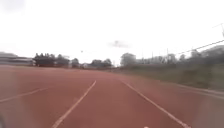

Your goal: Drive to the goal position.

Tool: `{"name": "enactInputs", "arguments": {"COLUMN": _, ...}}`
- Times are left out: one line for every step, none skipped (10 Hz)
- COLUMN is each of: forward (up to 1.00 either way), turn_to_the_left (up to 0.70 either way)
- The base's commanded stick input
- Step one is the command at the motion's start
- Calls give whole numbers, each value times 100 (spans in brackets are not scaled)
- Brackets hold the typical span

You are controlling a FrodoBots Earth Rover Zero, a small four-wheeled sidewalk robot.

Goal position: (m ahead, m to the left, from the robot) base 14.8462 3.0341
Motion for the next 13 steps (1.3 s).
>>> {"name": "enactInputs", "arguments": {"forward": 70, "turn_to_the_left": 0}}
{"name": "enactInputs", "arguments": {"forward": 70, "turn_to_the_left": 0}}
{"name": "enactInputs", "arguments": {"forward": 70, "turn_to_the_left": 0}}
{"name": "enactInputs", "arguments": {"forward": 70, "turn_to_the_left": 0}}
{"name": "enactInputs", "arguments": {"forward": 70, "turn_to_the_left": 0}}
{"name": "enactInputs", "arguments": {"forward": 70, "turn_to_the_left": 0}}
{"name": "enactInputs", "arguments": {"forward": 70, "turn_to_the_left": 0}}
{"name": "enactInputs", "arguments": {"forward": 70, "turn_to_the_left": 0}}
{"name": "enactInputs", "arguments": {"forward": 70, "turn_to_the_left": 0}}
{"name": "enactInputs", "arguments": {"forward": 70, "turn_to_the_left": 0}}
{"name": "enactInputs", "arguments": {"forward": 70, "turn_to_the_left": 0}}
{"name": "enactInputs", "arguments": {"forward": 70, "turn_to_the_left": 0}}
{"name": "enactInputs", "arguments": {"forward": 70, "turn_to_the_left": 0}}
